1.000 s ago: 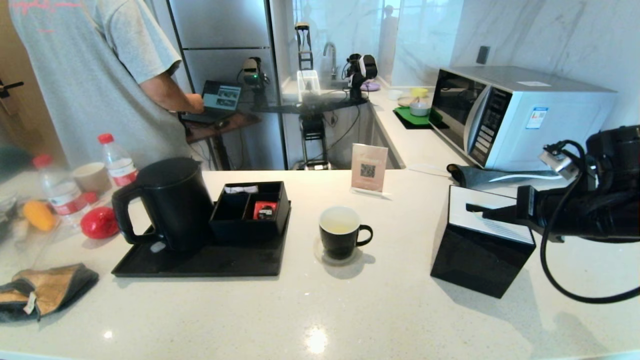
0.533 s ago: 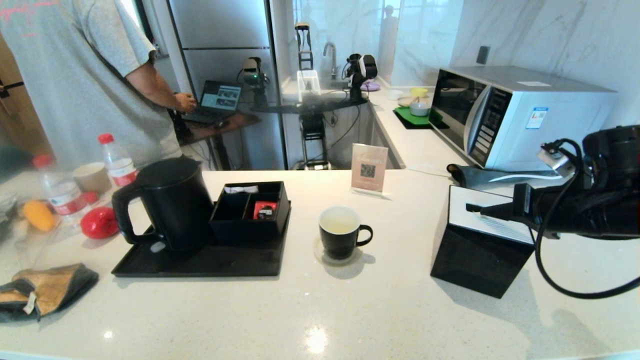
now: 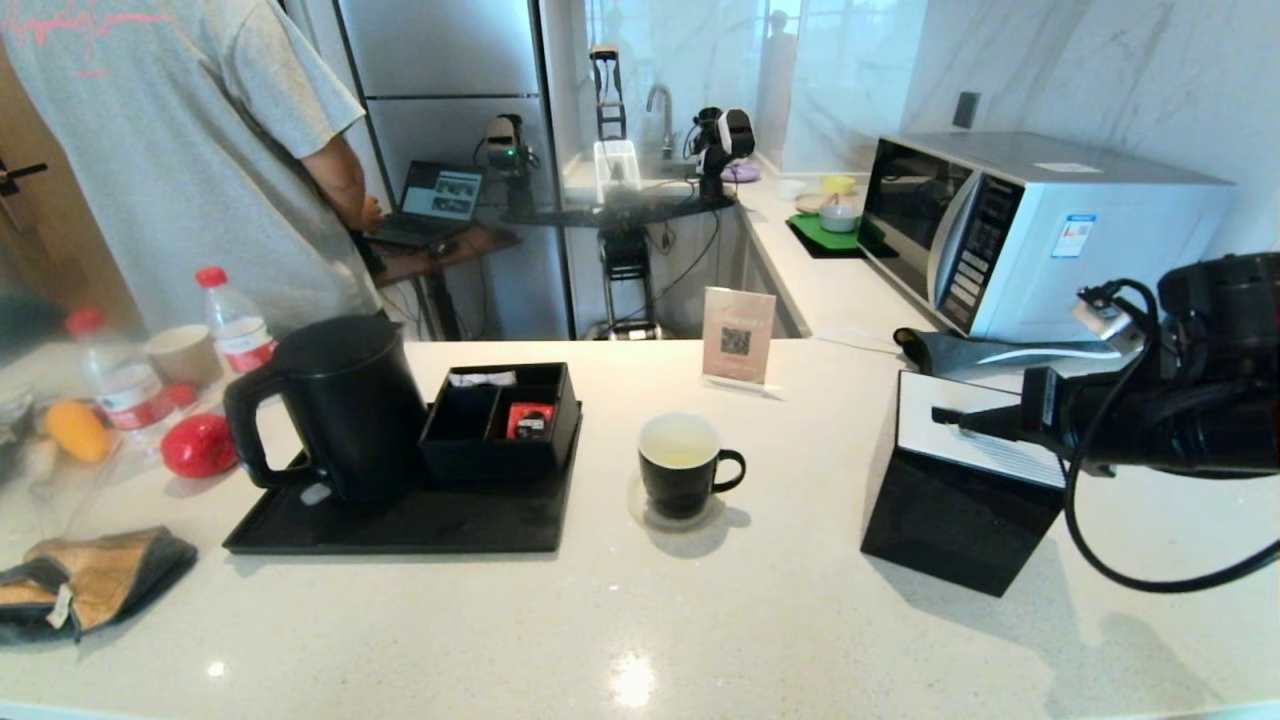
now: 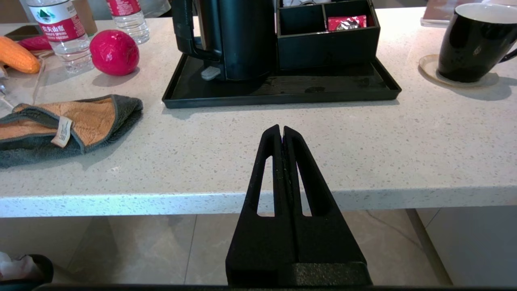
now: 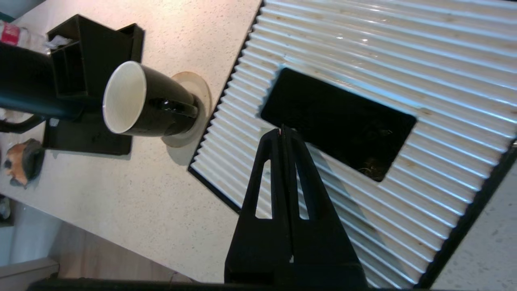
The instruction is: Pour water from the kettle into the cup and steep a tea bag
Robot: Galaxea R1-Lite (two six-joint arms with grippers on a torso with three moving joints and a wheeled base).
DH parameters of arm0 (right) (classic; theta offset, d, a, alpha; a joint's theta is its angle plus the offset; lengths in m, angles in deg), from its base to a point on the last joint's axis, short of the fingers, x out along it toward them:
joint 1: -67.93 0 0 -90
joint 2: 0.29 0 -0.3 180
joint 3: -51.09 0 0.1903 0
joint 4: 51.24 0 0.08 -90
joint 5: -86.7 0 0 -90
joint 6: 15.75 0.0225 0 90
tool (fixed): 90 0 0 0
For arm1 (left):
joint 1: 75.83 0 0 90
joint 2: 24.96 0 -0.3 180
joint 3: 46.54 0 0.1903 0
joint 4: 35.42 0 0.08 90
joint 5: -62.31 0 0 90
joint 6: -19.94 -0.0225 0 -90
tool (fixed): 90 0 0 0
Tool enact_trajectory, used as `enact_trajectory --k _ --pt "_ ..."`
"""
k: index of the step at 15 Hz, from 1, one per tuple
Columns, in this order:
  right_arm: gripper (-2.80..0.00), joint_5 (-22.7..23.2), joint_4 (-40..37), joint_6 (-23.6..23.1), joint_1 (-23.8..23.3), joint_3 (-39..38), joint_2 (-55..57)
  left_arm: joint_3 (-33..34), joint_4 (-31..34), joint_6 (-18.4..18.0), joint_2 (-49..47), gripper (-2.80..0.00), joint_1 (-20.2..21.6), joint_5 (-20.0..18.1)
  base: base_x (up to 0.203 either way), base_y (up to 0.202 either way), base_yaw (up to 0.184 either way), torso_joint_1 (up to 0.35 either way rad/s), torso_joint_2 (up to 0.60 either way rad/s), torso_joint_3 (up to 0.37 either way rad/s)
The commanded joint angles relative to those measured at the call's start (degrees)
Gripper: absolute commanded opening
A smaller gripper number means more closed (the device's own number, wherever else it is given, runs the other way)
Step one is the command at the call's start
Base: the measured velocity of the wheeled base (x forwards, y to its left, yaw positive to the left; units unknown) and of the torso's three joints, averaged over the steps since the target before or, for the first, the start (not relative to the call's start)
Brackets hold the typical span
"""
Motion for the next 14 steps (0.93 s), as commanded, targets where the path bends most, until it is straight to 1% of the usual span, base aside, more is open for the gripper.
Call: enact_trajectory --k 1,5,9,12,14 --pt "-2.8 -0.93 0.59 0.11 0.03 0.03 0.8 0.0 0.02 0.0 0.02 -2.8 0.0 -0.05 0.0 0.0 0.0 0.0 0.0 0.0" --pt "-2.8 -2.5 1.62 0.11 -0.06 0.15 1.72 0.0 0.02 -0.01 0.02 -2.8 0.0 0.0 0.0 0.0 0.0 0.0 0.0 0.0" --pt "-2.8 -2.66 3.38 0.36 -0.13 0.22 1.81 0.0 0.02 0.0 0.02 -2.8 0.0 0.02 0.0 0.0 0.0 0.0 0.0 0.0" --pt "-2.8 -2.66 5.5 3.0 -0.09 0.31 1.67 0.0 0.02 0.0 0.02 -2.8 0.0 0.02 0.0 0.0 0.0 0.0 0.0 0.0" --pt "-2.8 -2.66 6.11 3.63 -0.15 0.31 1.31 0.0 0.02 0.0 0.02 -2.8 0.0 0.02 0.0 0.0 0.0 0.0 0.0 0.0"
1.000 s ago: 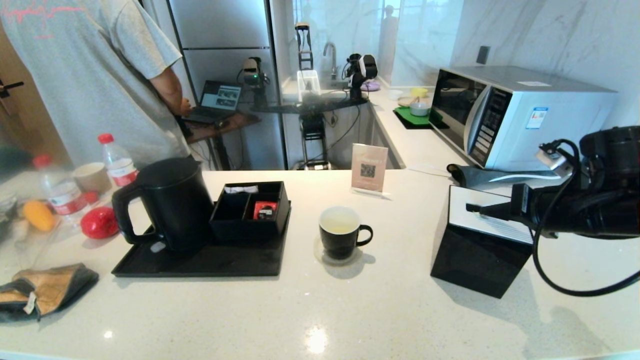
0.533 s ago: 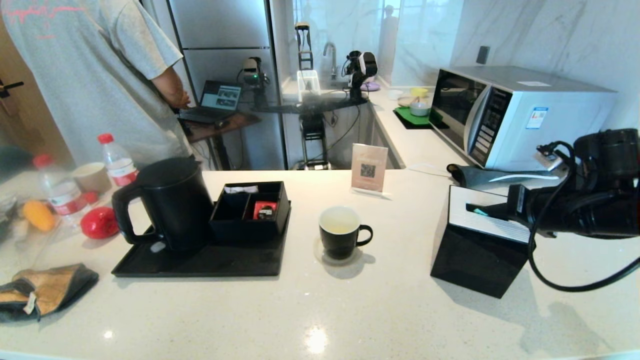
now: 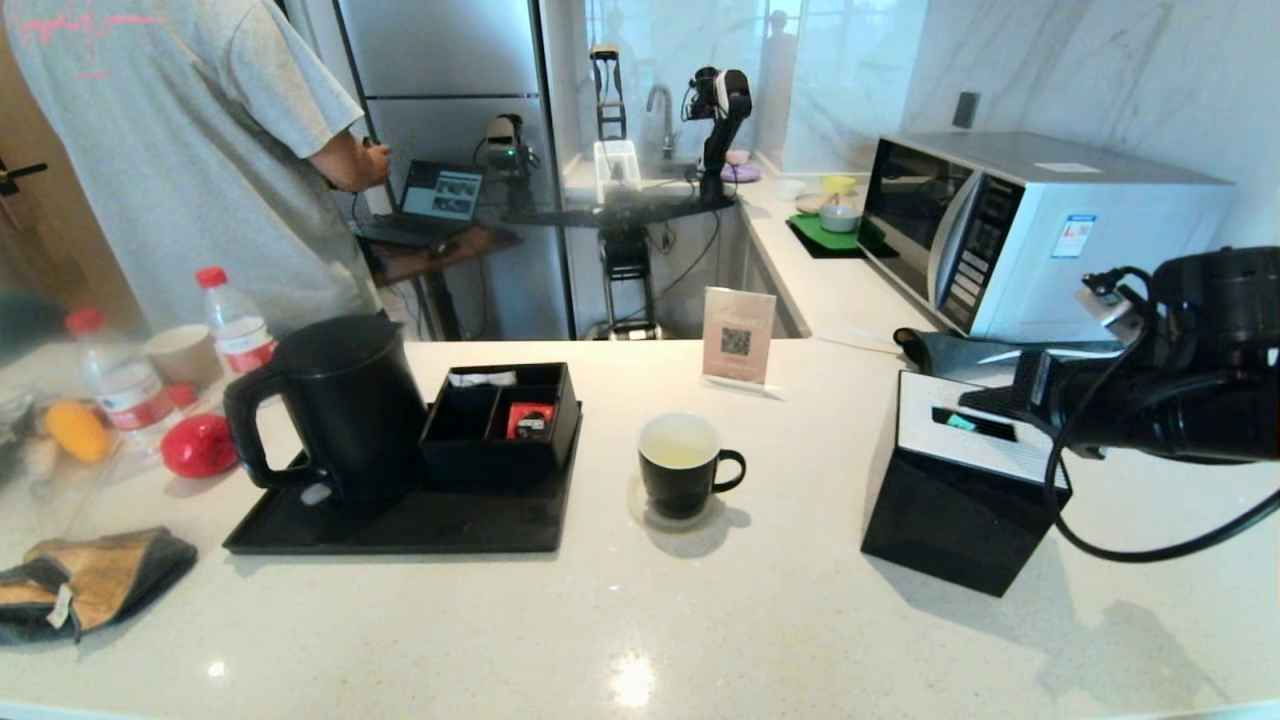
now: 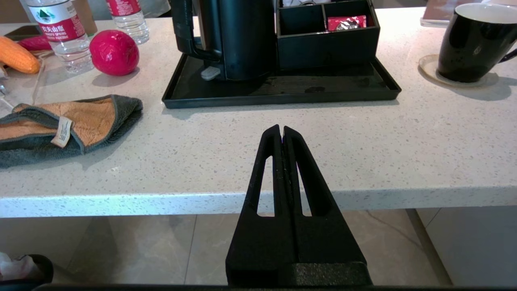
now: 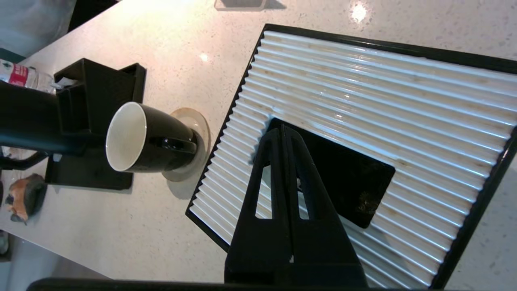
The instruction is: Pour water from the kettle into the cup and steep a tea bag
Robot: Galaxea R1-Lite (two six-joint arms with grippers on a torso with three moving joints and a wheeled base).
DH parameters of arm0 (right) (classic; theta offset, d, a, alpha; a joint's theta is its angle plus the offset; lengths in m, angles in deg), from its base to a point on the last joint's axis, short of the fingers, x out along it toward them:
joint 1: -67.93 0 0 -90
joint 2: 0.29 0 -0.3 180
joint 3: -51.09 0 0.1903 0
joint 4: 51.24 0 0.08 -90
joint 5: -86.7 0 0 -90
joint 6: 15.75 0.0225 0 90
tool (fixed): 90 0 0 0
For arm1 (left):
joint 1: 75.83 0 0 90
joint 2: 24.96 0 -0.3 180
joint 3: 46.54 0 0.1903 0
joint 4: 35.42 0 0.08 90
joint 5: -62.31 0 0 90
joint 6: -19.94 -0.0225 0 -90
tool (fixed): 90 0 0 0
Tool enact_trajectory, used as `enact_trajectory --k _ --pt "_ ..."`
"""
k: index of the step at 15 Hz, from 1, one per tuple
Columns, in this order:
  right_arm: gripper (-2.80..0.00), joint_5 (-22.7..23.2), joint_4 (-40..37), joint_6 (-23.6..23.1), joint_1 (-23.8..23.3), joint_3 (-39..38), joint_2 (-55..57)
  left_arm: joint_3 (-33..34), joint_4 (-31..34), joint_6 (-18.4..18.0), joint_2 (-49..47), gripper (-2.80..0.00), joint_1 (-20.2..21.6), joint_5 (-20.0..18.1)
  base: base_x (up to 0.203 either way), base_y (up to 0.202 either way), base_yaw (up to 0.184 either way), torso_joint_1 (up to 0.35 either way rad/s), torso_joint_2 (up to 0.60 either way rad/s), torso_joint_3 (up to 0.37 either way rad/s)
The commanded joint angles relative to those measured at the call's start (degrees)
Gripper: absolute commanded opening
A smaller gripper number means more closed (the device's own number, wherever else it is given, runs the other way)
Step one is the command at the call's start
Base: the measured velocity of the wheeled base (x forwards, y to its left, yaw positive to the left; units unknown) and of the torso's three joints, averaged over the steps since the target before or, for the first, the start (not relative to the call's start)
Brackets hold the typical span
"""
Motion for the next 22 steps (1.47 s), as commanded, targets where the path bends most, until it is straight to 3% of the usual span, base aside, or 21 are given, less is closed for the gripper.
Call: enact_trajectory --k 1,13,22 --pt "-2.8 0.13 0.12 0.24 -0.01 0.18 -0.39 0.0 0.01 0.0 0.02 -2.8 0.0 0.02 0.0 0.0 0.0 0.0 0.0 0.0" --pt "-2.8 2.06 -2.51 0.59 0.14 -3.99 -5.57 0.0 0.01 -0.01 0.02 -2.8 0.0 0.02 0.0 0.0 0.0 0.0 0.0 0.0" --pt "-2.8 1.97 -1.55 0.25 3.32 -5.8 -4.04 0.0 0.01 0.0 0.02 -2.8 0.0 0.02 0.0 0.0 0.0 0.0 0.0 0.0"
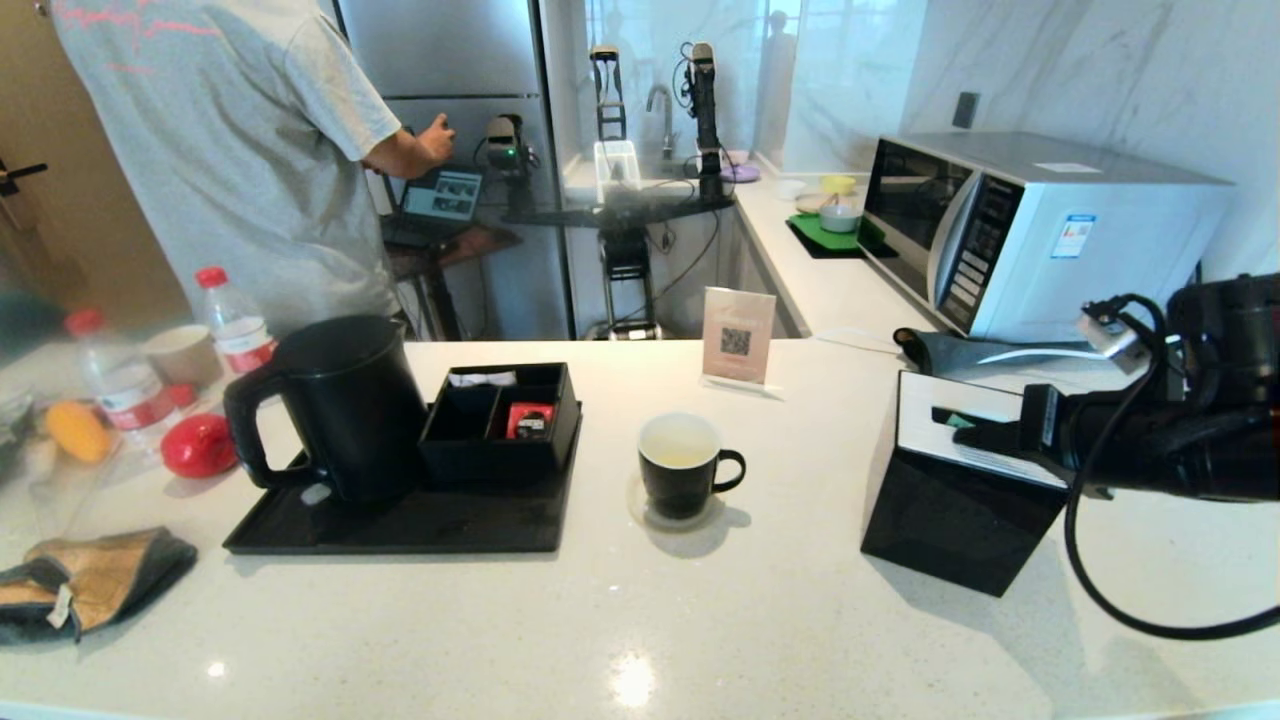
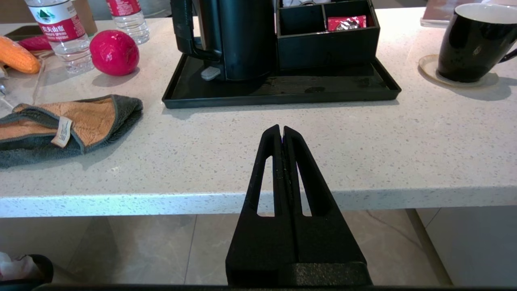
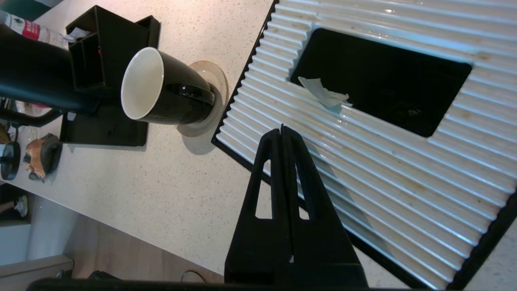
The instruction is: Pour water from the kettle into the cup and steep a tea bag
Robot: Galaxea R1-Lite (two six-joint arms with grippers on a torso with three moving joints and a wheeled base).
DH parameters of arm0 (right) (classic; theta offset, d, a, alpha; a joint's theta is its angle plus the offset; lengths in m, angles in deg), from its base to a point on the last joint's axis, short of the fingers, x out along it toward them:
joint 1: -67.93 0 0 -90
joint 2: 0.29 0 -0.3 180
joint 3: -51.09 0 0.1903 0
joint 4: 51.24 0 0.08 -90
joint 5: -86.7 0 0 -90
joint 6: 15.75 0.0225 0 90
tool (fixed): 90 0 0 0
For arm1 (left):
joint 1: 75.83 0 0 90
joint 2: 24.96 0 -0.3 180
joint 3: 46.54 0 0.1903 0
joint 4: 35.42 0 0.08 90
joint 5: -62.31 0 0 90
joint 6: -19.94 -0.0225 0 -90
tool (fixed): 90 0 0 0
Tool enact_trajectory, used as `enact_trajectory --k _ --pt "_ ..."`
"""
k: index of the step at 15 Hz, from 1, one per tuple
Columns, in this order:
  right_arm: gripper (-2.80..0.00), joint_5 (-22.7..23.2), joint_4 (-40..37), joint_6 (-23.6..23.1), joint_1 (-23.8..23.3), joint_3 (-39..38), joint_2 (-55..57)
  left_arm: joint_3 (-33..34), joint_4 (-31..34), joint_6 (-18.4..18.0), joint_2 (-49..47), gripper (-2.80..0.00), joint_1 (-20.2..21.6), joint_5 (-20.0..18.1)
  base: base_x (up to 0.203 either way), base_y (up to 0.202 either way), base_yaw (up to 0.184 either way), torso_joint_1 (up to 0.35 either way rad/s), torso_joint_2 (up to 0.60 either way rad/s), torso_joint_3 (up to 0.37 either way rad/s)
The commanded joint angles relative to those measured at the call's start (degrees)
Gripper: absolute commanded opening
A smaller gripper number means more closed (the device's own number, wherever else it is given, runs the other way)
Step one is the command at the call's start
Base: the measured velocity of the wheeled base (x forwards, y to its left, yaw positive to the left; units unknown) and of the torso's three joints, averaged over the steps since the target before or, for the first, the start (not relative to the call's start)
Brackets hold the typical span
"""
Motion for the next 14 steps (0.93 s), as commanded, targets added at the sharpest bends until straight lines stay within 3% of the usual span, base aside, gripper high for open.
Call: enact_trajectory --k 1,14 --pt "-2.8 0.12 0.2 0.07 0.04 0.25 1.0 0.0 -0.01 -0.01 0.02 -2.8 0.0 0.0 0.0 0.0 0.0 0.0 0.0 0.0" --pt "-2.8 -0.15 1.82 0.24 -1.98 2.5 2.67 0.0 -0.01 -0.01 0.02 -2.8 0.0 -0.06 0.0 0.0 0.0 0.0 0.0 0.0"
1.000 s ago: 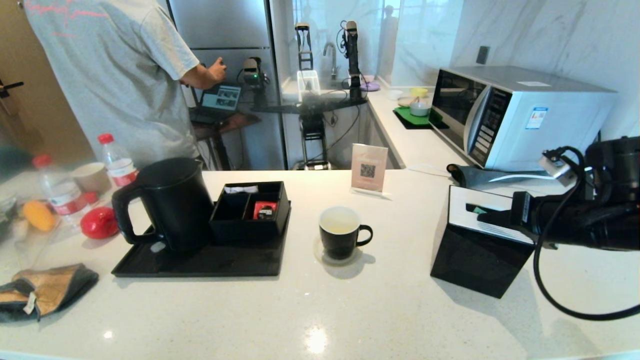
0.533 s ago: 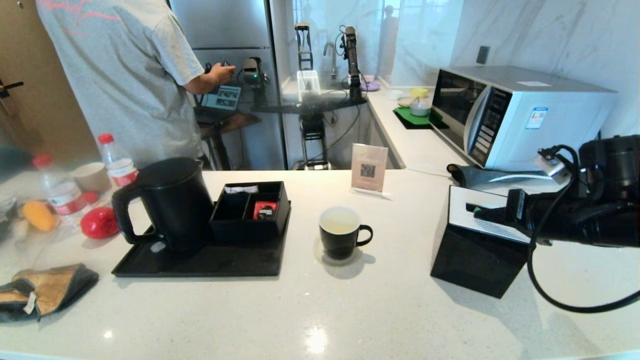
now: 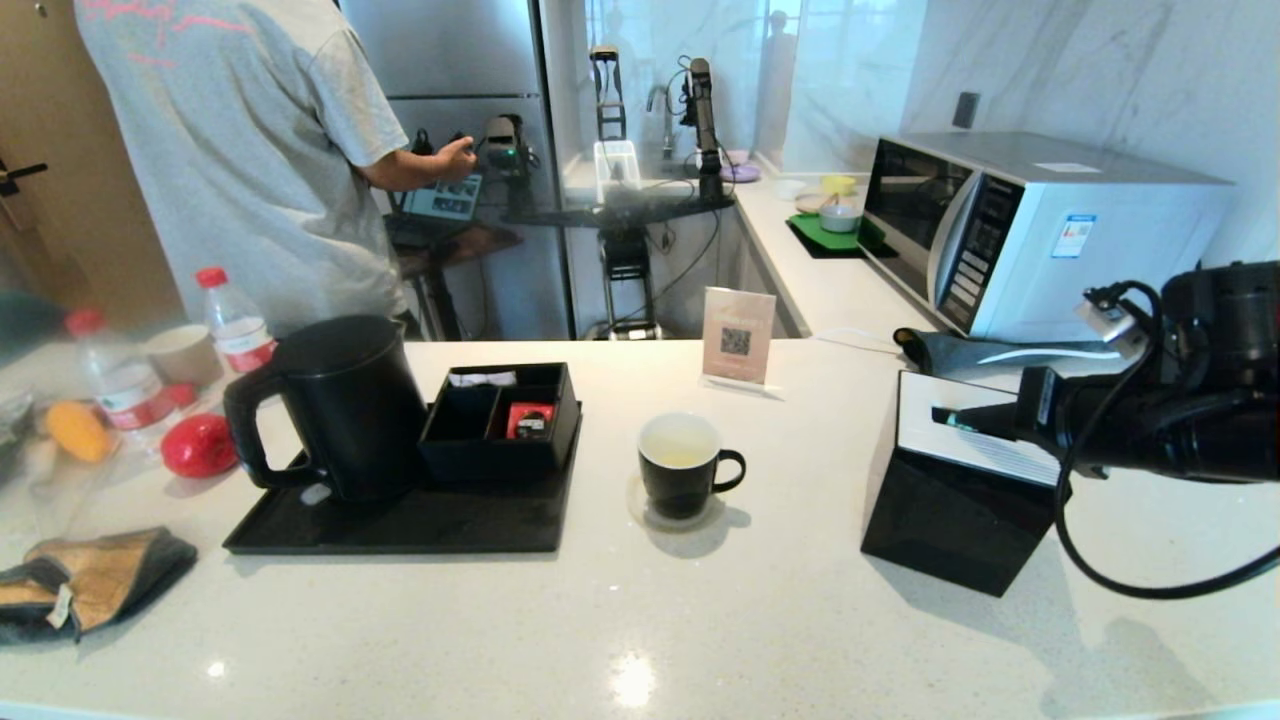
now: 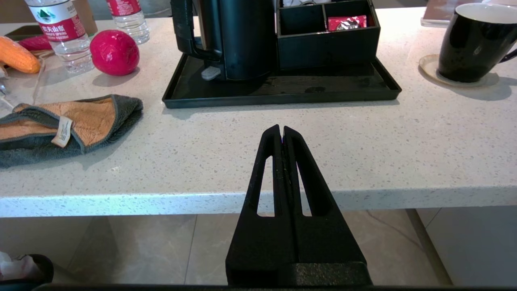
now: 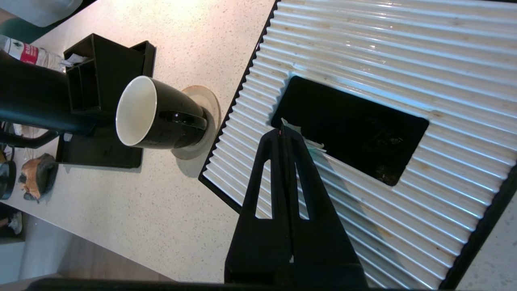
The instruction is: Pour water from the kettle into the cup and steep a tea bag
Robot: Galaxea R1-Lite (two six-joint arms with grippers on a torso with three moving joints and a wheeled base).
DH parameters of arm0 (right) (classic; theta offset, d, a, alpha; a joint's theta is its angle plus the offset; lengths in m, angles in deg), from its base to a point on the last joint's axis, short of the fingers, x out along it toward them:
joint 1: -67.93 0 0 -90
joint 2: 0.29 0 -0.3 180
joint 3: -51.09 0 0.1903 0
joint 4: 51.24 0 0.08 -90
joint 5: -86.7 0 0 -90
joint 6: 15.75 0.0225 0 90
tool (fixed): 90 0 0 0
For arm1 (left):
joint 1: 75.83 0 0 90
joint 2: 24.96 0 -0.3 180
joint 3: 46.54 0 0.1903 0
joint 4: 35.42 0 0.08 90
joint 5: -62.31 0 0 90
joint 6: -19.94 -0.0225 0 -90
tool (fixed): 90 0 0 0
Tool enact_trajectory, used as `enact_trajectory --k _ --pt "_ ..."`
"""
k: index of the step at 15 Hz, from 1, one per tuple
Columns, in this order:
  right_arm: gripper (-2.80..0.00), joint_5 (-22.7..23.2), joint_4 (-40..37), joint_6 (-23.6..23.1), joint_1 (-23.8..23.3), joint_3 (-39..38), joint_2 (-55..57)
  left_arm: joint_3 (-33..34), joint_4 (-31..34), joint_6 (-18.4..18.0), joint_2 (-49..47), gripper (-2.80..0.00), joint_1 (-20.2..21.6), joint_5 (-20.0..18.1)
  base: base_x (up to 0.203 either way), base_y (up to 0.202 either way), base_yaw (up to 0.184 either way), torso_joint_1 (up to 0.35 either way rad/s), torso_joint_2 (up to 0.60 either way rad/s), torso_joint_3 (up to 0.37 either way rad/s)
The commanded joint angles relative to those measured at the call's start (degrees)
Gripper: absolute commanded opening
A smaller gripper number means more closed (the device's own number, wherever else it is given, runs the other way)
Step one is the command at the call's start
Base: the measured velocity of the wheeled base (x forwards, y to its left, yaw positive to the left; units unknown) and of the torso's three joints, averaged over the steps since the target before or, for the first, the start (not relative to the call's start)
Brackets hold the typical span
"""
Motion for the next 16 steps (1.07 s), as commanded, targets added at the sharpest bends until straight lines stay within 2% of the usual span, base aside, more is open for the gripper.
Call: enact_trajectory --k 1,16 --pt "-2.8 0.16 0.07 0.14 -0.01 0.05 0.17 0.0 -0.01 0.0 0.02 -2.8 0.0 0.0 0.0 0.0 0.0 0.0 0.0 0.0" --pt "-2.8 -0.19 0.16 -0.22 -1.49 -0.22 1.05 0.0 -0.01 0.0 0.02 -2.8 0.0 0.0 0.0 0.0 0.0 0.0 0.0 0.0"
